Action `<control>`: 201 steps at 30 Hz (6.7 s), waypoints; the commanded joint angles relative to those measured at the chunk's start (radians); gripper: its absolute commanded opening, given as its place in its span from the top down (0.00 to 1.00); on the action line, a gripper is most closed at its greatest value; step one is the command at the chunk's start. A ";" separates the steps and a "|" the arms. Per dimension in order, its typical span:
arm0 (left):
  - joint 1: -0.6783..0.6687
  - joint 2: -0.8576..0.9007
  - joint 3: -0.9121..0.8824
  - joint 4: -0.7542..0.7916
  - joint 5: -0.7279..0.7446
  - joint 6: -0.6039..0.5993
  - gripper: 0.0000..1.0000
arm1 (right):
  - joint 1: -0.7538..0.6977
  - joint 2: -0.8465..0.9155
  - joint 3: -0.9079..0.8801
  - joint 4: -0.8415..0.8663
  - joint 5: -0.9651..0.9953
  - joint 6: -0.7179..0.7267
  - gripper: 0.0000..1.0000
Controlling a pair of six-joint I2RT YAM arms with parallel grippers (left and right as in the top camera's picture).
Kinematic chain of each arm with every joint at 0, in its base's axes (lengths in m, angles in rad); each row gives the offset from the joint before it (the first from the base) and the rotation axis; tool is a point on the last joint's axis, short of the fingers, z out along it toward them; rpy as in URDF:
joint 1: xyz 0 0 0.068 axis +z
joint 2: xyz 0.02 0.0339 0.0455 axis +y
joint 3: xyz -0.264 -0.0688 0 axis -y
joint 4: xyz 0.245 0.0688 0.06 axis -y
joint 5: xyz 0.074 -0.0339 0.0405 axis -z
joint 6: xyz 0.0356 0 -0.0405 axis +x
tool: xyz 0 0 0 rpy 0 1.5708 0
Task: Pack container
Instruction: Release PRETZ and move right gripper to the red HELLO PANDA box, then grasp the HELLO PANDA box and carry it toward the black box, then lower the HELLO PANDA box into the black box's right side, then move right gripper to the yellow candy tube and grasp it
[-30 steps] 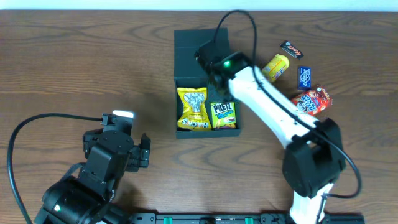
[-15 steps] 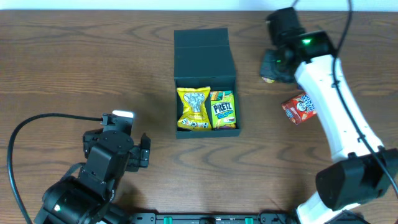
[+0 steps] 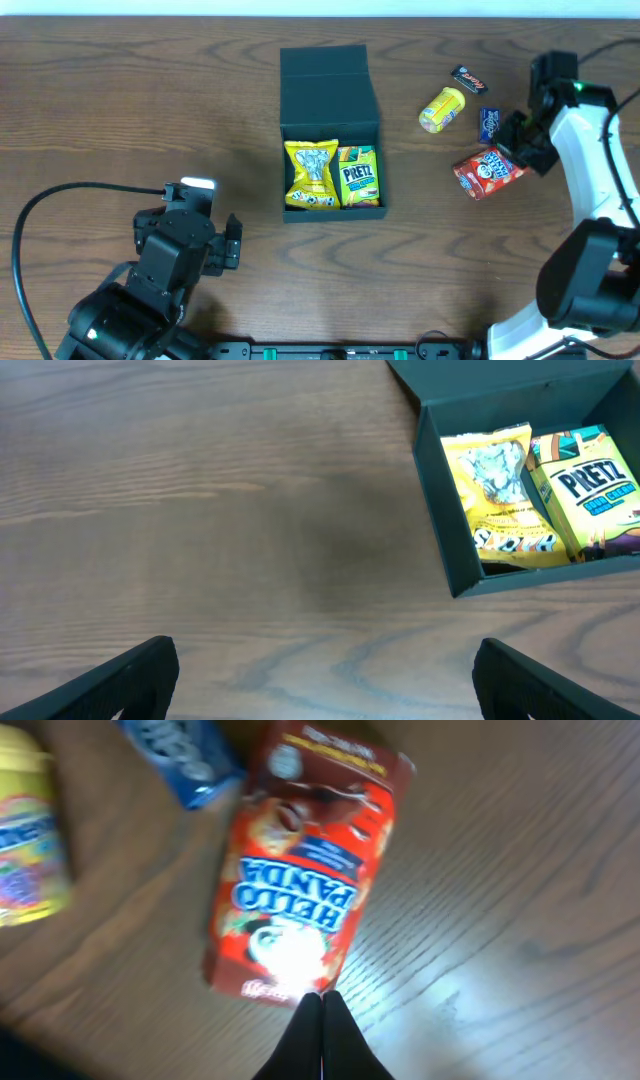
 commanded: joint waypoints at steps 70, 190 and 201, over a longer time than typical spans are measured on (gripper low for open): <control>0.002 0.000 0.015 -0.003 0.000 0.007 0.05 | 0.209 0.046 0.135 0.129 -0.200 -0.116 0.52; 0.002 0.000 0.015 -0.003 0.000 0.006 0.05 | 0.729 0.134 0.227 0.212 -0.101 -0.109 0.99; 0.002 0.000 0.015 -0.003 0.000 0.006 0.05 | 0.494 0.025 0.286 0.250 -0.083 -0.100 0.94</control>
